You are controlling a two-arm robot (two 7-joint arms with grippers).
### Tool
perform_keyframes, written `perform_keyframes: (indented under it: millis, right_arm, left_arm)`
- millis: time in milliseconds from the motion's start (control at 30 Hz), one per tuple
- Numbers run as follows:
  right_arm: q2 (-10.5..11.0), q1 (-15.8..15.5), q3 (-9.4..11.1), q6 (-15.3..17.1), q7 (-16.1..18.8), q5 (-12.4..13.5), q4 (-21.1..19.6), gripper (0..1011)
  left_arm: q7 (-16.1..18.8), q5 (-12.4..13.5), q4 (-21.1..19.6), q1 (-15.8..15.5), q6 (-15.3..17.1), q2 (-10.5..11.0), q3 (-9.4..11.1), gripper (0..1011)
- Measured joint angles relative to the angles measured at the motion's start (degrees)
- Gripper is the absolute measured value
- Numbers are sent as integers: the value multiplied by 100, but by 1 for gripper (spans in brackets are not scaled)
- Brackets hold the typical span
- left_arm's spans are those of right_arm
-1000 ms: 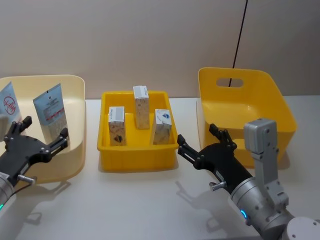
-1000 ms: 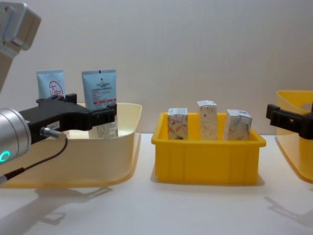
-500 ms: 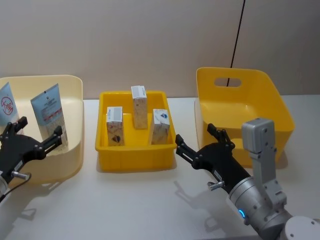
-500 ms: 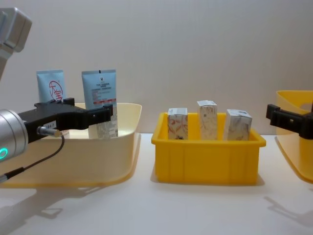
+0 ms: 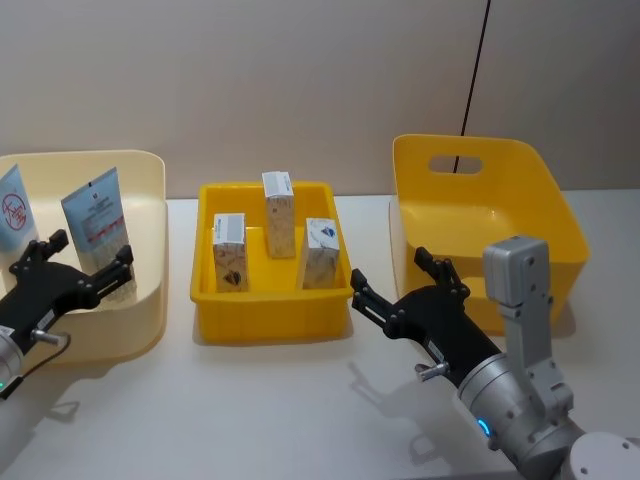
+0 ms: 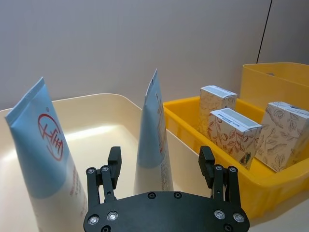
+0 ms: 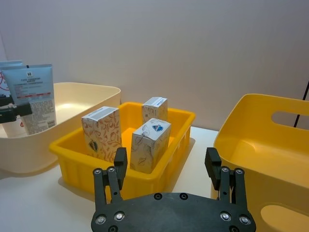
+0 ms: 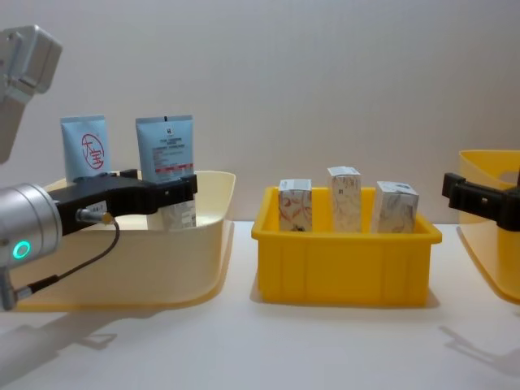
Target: Bimanual collaborative sorting of washing and personal care products
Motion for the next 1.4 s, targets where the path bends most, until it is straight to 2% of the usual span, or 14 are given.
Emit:
perform_keyframes:
  millis: [567,900,1100,1267,1300,1333,1400]
  right_arm:
    - [0,0,0,0,0,0,0,1001]
    - [0,0,0,0,0,0,0,1001]
    - [0,0,0,0,0,0,0,1001]
    - [0,0,0,0,0,0,0,1001]
    - [0,0,0,0,0,0,0,1001]
    - [0,0,0,0,0,0,0,1001]
    - [0,0,0,0,0,0,0,1001]
  left_arm:
    - [-359,-7,940,-607,-206,-320,55,1000]
    - [-475,8,1278,-832,-300,-429,33,996]
    - [-506,12,1370,-891,-325,-461,26,905]
    - [-525,15,1429,-932,-344,-480,21,717]
    - [-531,16,1442,-941,-347,-485,20,717]
    - [-533,17,1448,-945,-349,-486,19,658]
    - [-537,18,1466,-955,-353,-491,18,603]
